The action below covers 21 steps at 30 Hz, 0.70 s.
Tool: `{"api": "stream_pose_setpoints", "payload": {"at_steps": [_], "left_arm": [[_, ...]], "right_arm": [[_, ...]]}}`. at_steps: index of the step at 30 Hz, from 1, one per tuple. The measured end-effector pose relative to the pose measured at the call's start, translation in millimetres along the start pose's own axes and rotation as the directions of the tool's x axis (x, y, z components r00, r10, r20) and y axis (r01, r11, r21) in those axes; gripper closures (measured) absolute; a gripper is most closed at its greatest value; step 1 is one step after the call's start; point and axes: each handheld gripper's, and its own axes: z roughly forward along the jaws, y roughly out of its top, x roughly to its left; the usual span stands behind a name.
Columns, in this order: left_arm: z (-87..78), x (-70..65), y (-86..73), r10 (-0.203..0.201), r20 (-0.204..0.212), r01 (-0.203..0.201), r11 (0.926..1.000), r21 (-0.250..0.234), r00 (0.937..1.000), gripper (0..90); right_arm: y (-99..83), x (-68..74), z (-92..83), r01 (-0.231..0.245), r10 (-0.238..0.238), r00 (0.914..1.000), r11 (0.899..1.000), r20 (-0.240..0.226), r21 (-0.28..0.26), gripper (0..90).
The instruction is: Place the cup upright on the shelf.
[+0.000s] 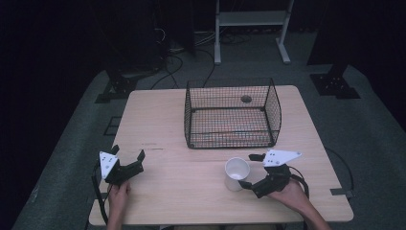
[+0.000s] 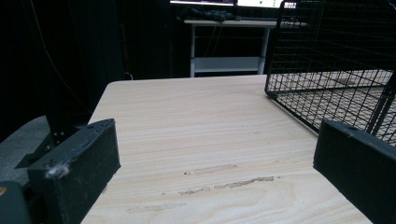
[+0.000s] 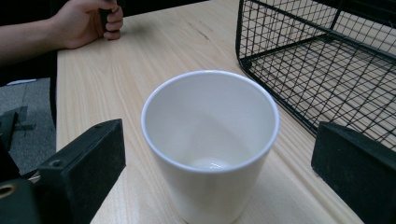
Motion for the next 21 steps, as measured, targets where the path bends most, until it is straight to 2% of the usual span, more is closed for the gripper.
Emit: {"api": "stream_pose_setpoints", "payload": {"at_steps": [17,21], "left_arm": [[-0.2,0.4,0.0,0.000,0.001,0.000,1.0000,-0.002,1.0000,0.0],[-0.3,0.4,-0.1,-0.001,0.001,0.001,1.0000,-0.002,1.0000,0.0]], "right_arm": [[1.5,-0.6,30.1,0.004,-0.001,0.9992,0.999,-0.039,0.053,2.3],[1.5,-1.4,31.8,0.010,-0.008,0.9990,0.999,-0.045,0.052,7.3]]}}
